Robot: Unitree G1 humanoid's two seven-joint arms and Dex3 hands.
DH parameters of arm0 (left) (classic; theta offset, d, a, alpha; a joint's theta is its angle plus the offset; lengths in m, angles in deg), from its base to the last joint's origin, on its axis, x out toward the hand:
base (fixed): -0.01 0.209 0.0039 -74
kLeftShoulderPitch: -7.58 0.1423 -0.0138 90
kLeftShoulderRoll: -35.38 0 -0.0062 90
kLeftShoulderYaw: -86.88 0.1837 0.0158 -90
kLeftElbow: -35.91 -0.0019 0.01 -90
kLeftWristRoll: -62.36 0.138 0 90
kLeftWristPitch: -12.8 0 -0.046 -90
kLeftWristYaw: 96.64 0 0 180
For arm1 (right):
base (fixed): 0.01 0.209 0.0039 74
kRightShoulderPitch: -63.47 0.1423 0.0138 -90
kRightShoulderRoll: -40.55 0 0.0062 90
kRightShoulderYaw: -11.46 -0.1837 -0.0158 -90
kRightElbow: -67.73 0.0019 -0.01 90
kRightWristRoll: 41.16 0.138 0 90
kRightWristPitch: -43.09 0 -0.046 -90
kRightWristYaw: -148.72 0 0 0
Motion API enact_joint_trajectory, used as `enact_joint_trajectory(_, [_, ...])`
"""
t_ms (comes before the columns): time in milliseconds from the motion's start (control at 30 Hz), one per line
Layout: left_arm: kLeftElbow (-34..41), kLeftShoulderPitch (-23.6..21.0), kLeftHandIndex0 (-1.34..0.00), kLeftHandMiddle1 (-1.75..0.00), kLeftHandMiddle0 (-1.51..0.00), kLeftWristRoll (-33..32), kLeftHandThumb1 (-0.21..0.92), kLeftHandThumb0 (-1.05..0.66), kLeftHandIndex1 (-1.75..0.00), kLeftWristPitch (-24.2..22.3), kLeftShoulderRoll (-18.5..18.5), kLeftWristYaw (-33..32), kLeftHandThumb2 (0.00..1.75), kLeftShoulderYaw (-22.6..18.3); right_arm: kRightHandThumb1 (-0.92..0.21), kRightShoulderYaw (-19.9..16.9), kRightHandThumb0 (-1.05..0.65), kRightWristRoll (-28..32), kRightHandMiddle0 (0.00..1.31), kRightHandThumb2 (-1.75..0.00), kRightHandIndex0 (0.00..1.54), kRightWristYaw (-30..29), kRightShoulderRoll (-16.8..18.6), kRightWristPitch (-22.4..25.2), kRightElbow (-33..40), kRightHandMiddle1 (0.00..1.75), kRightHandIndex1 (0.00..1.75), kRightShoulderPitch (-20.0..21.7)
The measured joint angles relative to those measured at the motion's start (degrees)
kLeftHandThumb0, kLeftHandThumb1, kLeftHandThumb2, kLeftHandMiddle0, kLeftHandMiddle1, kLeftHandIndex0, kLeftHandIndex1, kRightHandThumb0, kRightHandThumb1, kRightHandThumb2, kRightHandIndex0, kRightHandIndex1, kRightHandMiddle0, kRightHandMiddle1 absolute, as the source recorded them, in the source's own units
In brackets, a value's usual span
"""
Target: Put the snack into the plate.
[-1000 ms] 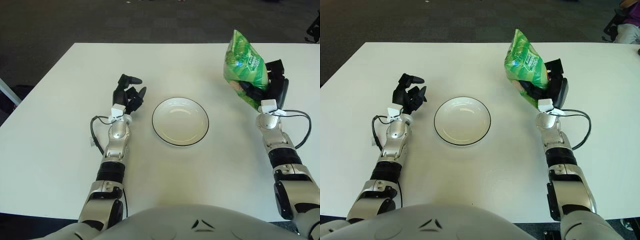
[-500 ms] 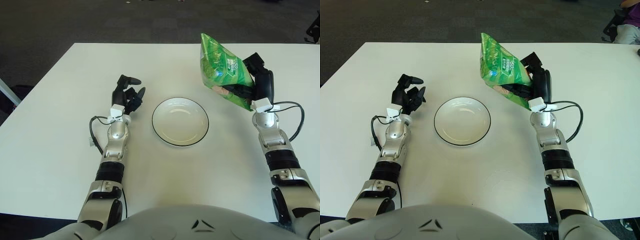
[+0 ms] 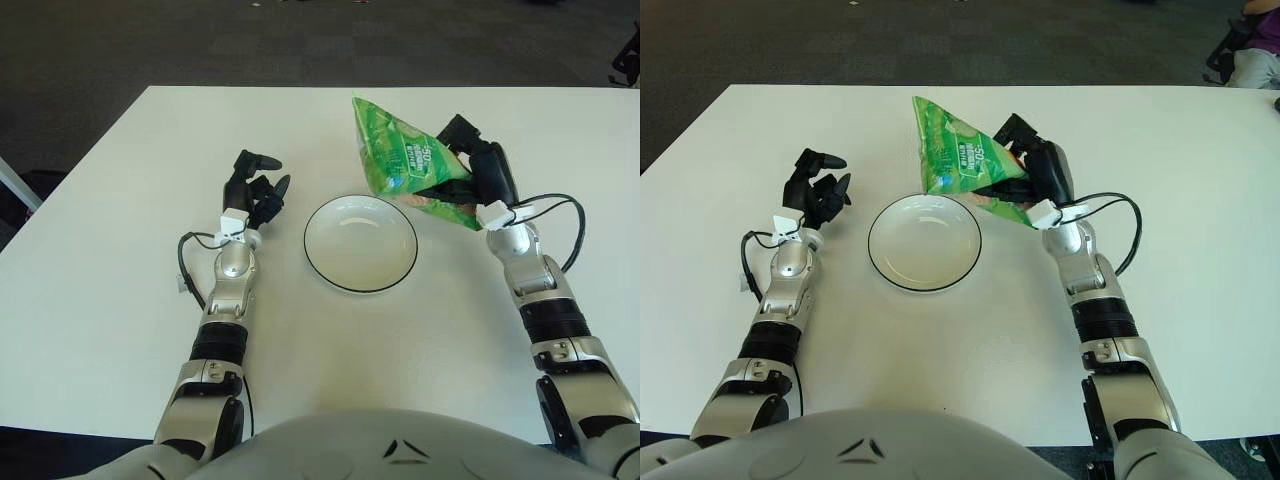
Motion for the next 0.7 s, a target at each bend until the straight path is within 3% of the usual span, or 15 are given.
enact_joint_trajectory(167, [0.0,0.0,-0.51,-1.75,-0.97,0.0,0.92,-0.36,-1.44,0.0,-0.1,0.0,0.24,-0.1,-0.92,1.2,-0.07,-2.7,0.66,-0.07,0.89,0.3,-0.1,-0.3,0.0,1.75,1.75,0.6])
enact_joint_trajectory(600, [0.0,-0.1,-0.50,-1.75,-0.96,0.3,0.92,-0.36,-1.44,0.0,0.1,-0.9,0.24,0.0,-0.92,3.9,-0.08,-3.1,0.65,-0.12,0.87,4.9,1.4,-0.6,2.1,1.75,1.75,1.8])
enact_joint_trajectory(700, [0.0,-0.1,-0.50,-1.75,-0.96,0.3,0.92,-0.36,-1.44,-0.1,0.2,-1.1,0.24,0.0,-0.92,4.5,-0.09,-3.8,0.61,-0.13,0.78,5.0,1.4,-0.8,2.1,1.75,1.75,1.8])
